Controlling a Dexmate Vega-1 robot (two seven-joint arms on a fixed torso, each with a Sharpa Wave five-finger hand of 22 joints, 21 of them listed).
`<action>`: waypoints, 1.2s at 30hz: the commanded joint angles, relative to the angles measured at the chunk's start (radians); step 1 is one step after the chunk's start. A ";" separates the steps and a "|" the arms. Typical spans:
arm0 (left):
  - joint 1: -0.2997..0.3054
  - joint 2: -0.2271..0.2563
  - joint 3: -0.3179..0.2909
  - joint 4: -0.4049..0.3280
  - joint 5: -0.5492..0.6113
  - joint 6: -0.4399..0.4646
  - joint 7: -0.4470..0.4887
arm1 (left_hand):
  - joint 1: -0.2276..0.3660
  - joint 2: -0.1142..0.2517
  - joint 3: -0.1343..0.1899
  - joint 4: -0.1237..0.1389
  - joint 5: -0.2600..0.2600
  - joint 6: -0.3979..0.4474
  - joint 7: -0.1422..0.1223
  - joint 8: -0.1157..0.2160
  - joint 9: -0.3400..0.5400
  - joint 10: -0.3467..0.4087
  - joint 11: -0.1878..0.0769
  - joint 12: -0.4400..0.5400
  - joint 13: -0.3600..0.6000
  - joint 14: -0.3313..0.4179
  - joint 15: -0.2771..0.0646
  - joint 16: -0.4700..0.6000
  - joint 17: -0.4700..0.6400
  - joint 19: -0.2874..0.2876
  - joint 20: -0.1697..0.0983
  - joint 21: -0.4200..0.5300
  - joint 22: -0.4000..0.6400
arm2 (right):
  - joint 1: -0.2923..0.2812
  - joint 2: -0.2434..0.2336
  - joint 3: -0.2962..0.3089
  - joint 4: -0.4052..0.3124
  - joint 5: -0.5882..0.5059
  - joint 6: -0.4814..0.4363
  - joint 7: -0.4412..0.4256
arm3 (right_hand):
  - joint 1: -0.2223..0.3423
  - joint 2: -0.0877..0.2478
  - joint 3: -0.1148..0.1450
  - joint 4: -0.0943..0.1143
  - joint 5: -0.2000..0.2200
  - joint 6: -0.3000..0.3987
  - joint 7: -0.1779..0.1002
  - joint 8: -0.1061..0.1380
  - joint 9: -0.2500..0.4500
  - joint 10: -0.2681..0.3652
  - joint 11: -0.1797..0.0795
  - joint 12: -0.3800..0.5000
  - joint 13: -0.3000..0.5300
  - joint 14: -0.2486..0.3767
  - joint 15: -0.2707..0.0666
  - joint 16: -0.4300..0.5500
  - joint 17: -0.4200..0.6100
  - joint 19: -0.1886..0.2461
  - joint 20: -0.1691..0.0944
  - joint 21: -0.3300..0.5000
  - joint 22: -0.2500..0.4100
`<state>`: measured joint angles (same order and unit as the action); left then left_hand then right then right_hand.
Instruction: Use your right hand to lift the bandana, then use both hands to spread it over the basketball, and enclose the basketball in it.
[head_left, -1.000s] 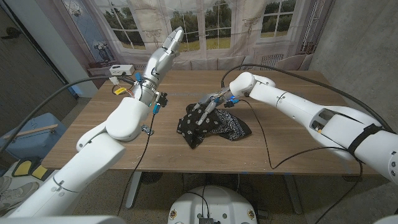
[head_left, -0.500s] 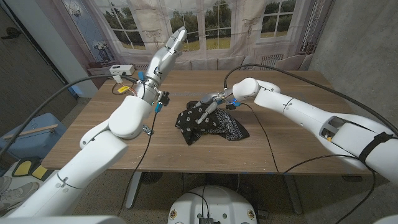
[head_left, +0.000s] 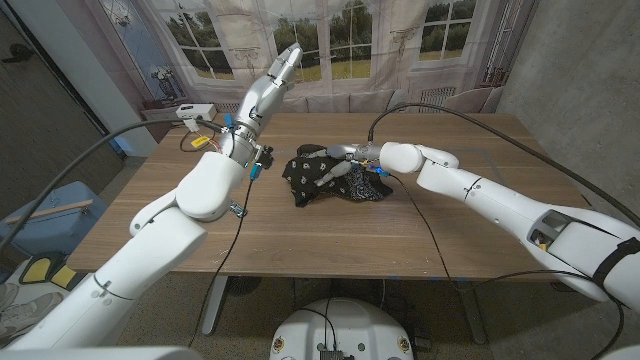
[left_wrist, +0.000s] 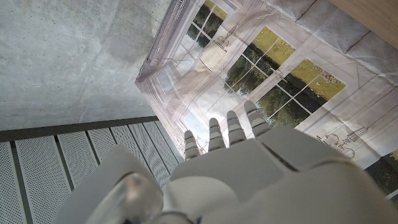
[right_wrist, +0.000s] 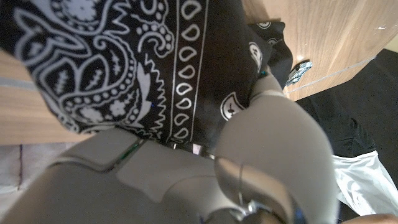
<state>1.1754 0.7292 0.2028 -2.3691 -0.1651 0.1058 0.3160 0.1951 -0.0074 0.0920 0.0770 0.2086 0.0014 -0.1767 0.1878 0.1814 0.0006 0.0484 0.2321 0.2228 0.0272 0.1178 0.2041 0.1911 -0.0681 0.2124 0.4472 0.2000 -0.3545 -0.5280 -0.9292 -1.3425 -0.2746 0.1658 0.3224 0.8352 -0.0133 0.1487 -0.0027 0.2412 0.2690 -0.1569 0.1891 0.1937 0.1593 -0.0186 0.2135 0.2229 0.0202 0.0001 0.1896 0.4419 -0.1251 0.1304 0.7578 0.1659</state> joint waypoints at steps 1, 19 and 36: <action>-0.003 0.005 -0.002 0.013 -0.001 -0.029 -0.012 | 0.002 0.005 0.003 -0.007 0.008 -0.008 -0.007 0.004 0.003 0.000 0.006 0.000 0.003 0.009 -0.003 0.005 0.002 0.008 0.002 -0.002 0.001 | -0.052 -0.006 0.050 -0.042 0.010 0.014 -0.019 | -0.162 -0.053 -0.096 0.083 0.042 -0.007 0.035 0.007 0.007 -0.022 0.034 -0.011 -0.002 -0.047 0.039 0.009 -0.033 -0.077 0.061 -0.087 0.002; 0.025 -0.012 -0.001 0.009 0.069 0.011 0.052 | 0.007 0.008 0.004 -0.013 0.009 -0.017 -0.010 0.002 0.003 0.001 0.004 0.001 0.001 0.005 -0.013 0.002 0.002 0.016 0.001 -0.004 0.001 | -0.149 0.089 0.140 0.094 -0.017 0.247 -0.487 | -0.245 0.148 -0.140 0.120 0.137 -0.211 -0.032 0.007 -0.003 -0.176 -0.028 -0.008 -0.022 -0.156 -0.065 0.022 -0.163 0.051 -0.027 -0.223 0.004; 0.030 -0.023 -0.002 0.049 0.095 0.044 0.078 | 0.014 0.014 0.005 -0.019 0.009 -0.014 -0.015 0.005 0.002 -0.007 -0.008 -0.003 -0.001 -0.024 -0.021 -0.010 0.000 0.020 0.000 -0.009 -0.001 | -0.120 0.161 0.187 0.203 0.064 0.311 -0.579 | -0.260 0.187 -0.124 0.134 0.100 -0.140 -0.020 0.022 -0.005 -0.099 -0.020 0.009 -0.028 -0.086 -0.062 0.041 -0.195 0.149 -0.042 -0.228 0.004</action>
<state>1.1963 0.7124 0.2120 -2.3468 -0.0699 0.1411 0.3846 0.2032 0.0007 0.0947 0.0660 0.2086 -0.0112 -0.1894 0.1878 0.1816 -0.0016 0.0461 0.2322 0.2217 0.0156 0.0926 0.1962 0.1912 -0.0518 0.2070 0.4433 0.2001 -0.4898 -0.4165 -0.7753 -1.2195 -0.2695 0.4169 -0.1917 0.5762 0.1656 0.0182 0.1279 0.3456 0.1136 -0.1779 0.2043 0.1859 0.0437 -0.0479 0.2120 0.1950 -0.0750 -0.0327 0.2216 0.2484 0.0124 0.0832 0.5325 0.1658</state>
